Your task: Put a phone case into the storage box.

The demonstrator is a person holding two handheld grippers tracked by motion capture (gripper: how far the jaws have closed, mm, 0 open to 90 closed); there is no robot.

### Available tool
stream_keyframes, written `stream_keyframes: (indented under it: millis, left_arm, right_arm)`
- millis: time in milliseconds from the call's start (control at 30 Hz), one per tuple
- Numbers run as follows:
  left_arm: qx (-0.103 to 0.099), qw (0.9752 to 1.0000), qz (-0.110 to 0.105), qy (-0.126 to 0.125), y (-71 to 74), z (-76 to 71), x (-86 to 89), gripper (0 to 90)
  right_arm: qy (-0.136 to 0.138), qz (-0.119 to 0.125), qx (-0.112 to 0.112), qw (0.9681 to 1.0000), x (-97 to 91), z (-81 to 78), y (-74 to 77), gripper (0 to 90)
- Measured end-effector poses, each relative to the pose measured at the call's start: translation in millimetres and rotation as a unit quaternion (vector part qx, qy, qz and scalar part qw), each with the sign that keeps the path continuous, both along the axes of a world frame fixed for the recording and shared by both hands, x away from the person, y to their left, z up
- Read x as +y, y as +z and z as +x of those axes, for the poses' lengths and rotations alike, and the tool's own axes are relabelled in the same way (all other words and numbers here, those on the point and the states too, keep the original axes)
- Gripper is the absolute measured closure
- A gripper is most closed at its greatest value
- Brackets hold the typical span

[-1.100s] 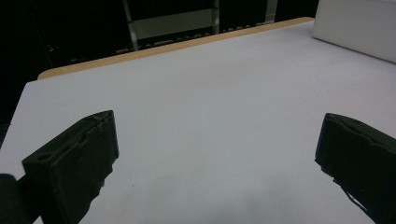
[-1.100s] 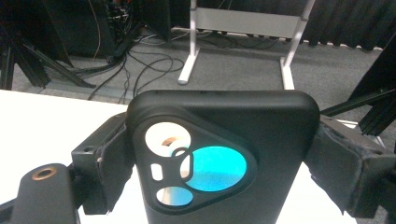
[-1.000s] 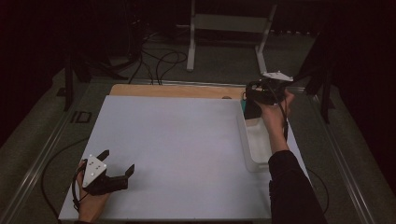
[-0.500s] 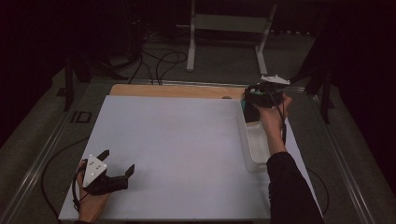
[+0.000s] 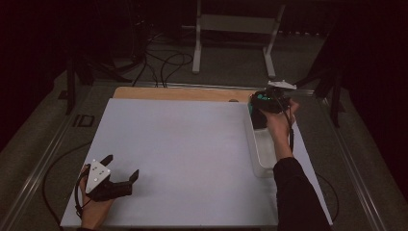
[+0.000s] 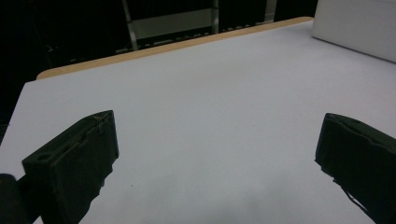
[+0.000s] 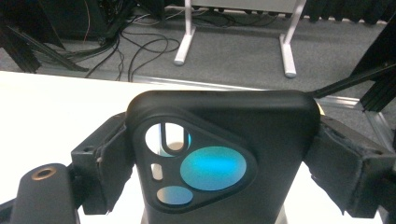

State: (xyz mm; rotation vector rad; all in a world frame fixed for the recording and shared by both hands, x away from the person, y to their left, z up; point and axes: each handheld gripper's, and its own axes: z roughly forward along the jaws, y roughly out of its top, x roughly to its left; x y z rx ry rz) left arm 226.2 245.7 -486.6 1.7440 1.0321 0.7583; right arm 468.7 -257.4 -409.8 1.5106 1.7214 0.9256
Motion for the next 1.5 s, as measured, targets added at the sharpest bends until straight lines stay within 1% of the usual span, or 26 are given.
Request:
stream_keyframes:
  millis: [167,300,367,600,767,900,967,1067,1233,1300,1500]
  left_arm:
    - [0.0,1.0,0.0,0.0,0.0,-0.2,0.3,0.0]
    - [0.0,1.0,-0.001,0.0,0.0,-0.1,0.2,0.0]
    - [0.0,1.0,0.0,0.0,-0.1,-0.1,0.1,0.0]
    - [0.001,1.0,0.0,0.0,-0.1,0.0,0.2,0.0]
    - [0.0,1.0,0.0,-0.001,0.0,-0.3,-0.3,0.0]
    - [0.0,1.0,-0.002,0.0,0.1,-0.3,0.5,0.0]
    - [0.001,1.0,-0.002,0.0,0.0,-0.2,0.3,0.0]
    - [0.0,1.0,-0.001,0.0,0.0,-0.3,-0.1,0.0]
    - [0.001,1.0,-0.001,0.0,0.0,-0.2,0.1,0.0]
    - [0.001,1.0,0.0,-0.001,0.1,-0.4,-0.2,0.0]
    - [0.002,1.0,0.0,-0.001,-0.2,-0.1,-0.5,0.0]
  right_arm:
    - [-0.003,-0.002,0.009,0.9999,0.6,1.8,-5.3,13.7]
    - [-0.01,0.001,0.025,0.9996,-0.4,3.8,-10.4,13.7]
    - [-0.012,-0.001,0.027,0.9996,-0.9,4.5,-12.7,13.7]
    - [-0.01,0.001,0.024,0.9996,0.1,7.3,-15.8,13.4]
    - [-0.004,-0.007,0.026,0.9996,3.1,10.3,-17.1,12.5]
    - [-0.003,0.005,0.029,0.9996,2.2,11.9,-18.0,10.2]
    - [0.0,0.007,0.032,0.9995,1.5,12.2,-18.8,9.2]
    - [0.001,0.011,0.027,0.9996,0.3,11.8,-18.2,8.8]
    - [0.0,0.009,0.022,0.9997,0.0,9.9,-15.9,8.8]
    - [-0.001,0.013,0.02,0.9997,-0.1,8.7,-15.0,8.8]
    - [0.015,0.015,0.011,0.9997,1.9,3.4,-11.0,8.9]
